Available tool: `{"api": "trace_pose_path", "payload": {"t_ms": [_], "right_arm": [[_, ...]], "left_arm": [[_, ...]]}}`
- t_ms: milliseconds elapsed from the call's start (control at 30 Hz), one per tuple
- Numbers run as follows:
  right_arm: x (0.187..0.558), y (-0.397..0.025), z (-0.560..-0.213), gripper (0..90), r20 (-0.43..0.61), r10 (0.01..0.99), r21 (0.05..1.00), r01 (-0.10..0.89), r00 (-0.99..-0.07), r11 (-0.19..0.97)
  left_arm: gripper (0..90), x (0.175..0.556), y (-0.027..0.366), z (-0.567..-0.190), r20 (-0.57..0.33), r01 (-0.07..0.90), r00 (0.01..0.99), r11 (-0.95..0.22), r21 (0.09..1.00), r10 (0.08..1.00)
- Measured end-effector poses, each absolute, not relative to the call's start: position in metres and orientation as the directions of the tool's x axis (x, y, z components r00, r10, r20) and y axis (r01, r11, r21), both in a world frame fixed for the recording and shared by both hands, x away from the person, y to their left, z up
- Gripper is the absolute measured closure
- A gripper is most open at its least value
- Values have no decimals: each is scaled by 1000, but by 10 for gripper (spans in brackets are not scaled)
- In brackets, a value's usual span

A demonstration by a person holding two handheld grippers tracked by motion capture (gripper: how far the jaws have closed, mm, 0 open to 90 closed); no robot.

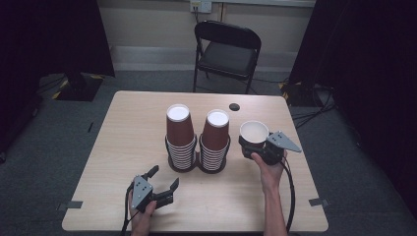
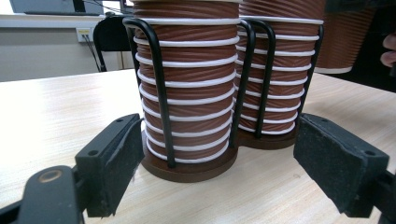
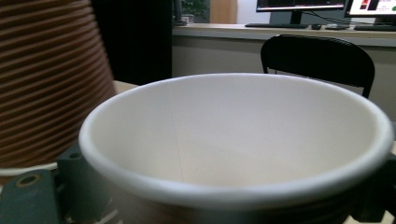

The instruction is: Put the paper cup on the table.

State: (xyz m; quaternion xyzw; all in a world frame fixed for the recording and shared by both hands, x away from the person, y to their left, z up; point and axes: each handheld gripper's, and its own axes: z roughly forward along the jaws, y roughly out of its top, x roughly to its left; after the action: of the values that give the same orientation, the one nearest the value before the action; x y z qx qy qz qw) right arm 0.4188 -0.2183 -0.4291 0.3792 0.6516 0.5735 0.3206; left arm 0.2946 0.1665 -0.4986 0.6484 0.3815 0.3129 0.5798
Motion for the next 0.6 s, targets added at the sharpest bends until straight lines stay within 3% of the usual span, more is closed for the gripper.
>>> {"api": "trace_pose_path", "payload": {"t_ms": [600], "right_arm": [[460, -218, -462, 91, 35, 889, 979, 194, -457, 61]], "left_arm": [[158, 293, 167, -499, -25, 112, 504, -37, 993, 863]]}}
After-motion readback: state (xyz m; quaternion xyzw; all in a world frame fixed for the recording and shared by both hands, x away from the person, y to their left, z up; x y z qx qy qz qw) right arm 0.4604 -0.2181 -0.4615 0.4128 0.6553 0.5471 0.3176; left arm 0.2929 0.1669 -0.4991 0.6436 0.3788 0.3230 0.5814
